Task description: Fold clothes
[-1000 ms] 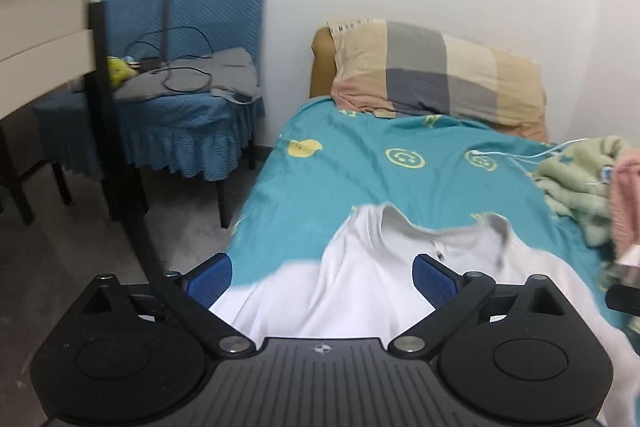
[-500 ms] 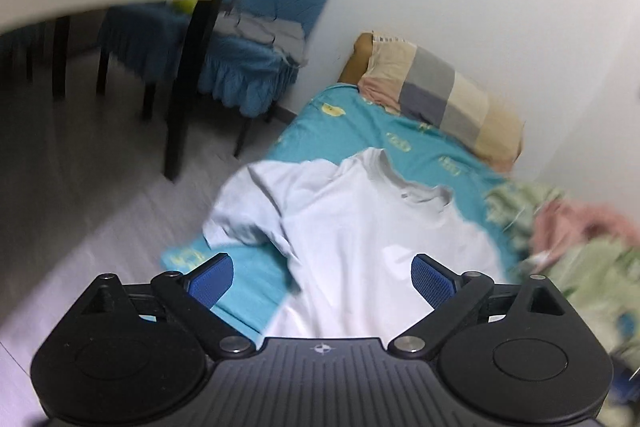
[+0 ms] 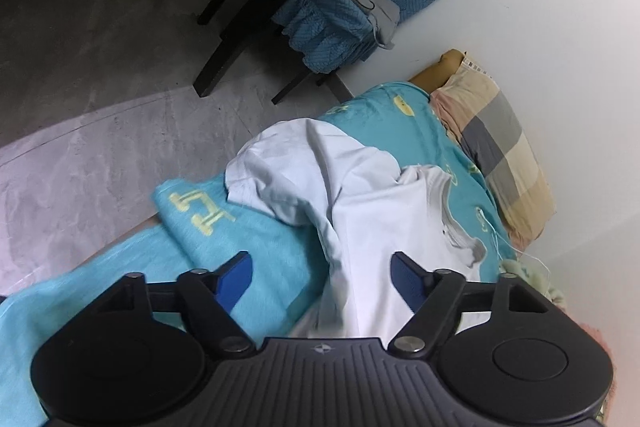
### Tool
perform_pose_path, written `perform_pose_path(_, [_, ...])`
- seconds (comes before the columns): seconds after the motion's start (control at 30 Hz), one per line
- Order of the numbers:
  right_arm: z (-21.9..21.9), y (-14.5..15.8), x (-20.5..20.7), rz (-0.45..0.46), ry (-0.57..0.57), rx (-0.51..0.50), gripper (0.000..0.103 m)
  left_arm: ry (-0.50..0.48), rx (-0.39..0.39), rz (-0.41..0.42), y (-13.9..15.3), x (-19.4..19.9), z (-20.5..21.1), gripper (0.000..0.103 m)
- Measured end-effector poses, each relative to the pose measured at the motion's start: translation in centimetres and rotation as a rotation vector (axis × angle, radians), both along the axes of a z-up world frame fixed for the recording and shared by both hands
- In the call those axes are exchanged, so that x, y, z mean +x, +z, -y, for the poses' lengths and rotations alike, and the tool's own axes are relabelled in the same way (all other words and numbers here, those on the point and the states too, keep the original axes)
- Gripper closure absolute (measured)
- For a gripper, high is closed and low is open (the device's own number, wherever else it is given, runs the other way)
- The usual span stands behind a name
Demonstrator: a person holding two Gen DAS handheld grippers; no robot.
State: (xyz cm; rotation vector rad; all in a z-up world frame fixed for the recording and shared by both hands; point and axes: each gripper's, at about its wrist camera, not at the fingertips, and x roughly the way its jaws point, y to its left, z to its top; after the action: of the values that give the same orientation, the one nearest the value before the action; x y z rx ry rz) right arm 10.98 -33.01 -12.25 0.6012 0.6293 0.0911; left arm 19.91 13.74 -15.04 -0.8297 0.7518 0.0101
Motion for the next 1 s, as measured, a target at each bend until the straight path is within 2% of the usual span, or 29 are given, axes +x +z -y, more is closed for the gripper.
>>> perform_pose_path(0.13, [0.2,-0.8,1.1,-0.016,0.0,0.008,0.016,0.015,-0.026,-0.006,-2.3,3.5,0.3,0.036])
perform_pose_path(0.23, [0.5,-1.5,2.1,-0.035,-0.009,0.005,0.016,0.025,-0.043,-0.009,-3.8,5.9,0.6,0.045])
perform_pose_path(0.3, [0.6,-1.9,2.6,-0.048,-0.014,0.008,0.016,0.006,-0.005,-0.011,-4.5,7.2,1.2,0.064])
perform_pose_path(0.33, [0.7,-2.1,2.9,-0.055,-0.017,0.009,0.016,-0.006,0.034,-0.012,-4.4,7.7,1.4,0.07])
perform_pose_path(0.37, [0.7,-2.2,3.1,-0.059,-0.018,0.011,0.016,-0.018,0.077,-0.016,-4.2,8.2,1.5,0.09])
perform_pose_path(0.4, [0.8,-2.4,3.6,-0.062,-0.017,0.012,0.016,-0.028,0.124,-0.02,-3.9,8.7,1.5,0.098])
perform_pose_path(0.57, [0.4,-2.7,4.1,-0.066,-0.007,-0.001,0.016,-0.038,0.384,-0.001,-1.1,11.2,0.8,0.1])
perform_pose_path(0.63, [0.3,-2.8,4.1,-0.067,-0.007,-0.014,0.016,-0.038,0.506,-0.009,-0.1,12.2,0.6,0.1])
perform_pose_path(0.7, [0.3,-2.9,4.3,-0.072,-0.009,-0.023,0.016,-0.044,0.589,-0.03,0.0,13.1,0.6,0.1])
perform_pose_path(0.77, [0.3,-3.1,4.5,-0.077,-0.015,-0.024,0.016,-0.058,0.589,-0.068,-0.3,13.4,0.3,0.098])
perform_pose_path(0.83, [0.3,-3.1,4.7,-0.077,-0.017,-0.033,0.016,-0.074,0.533,-0.074,-0.4,12.5,-0.4,0.094])
perform_pose_path(0.9, [0.1,-3.0,4.9,-0.073,-0.015,-0.045,0.016,-0.094,0.497,-0.097,-0.2,11.1,-1.0,0.081])
perform_pose_path(1.0, [0.1,-2.7,4.9,-0.065,-0.015,-0.049,0.016,-0.168,0.417,-0.16,0.8,7.7,-2.1,0.073])
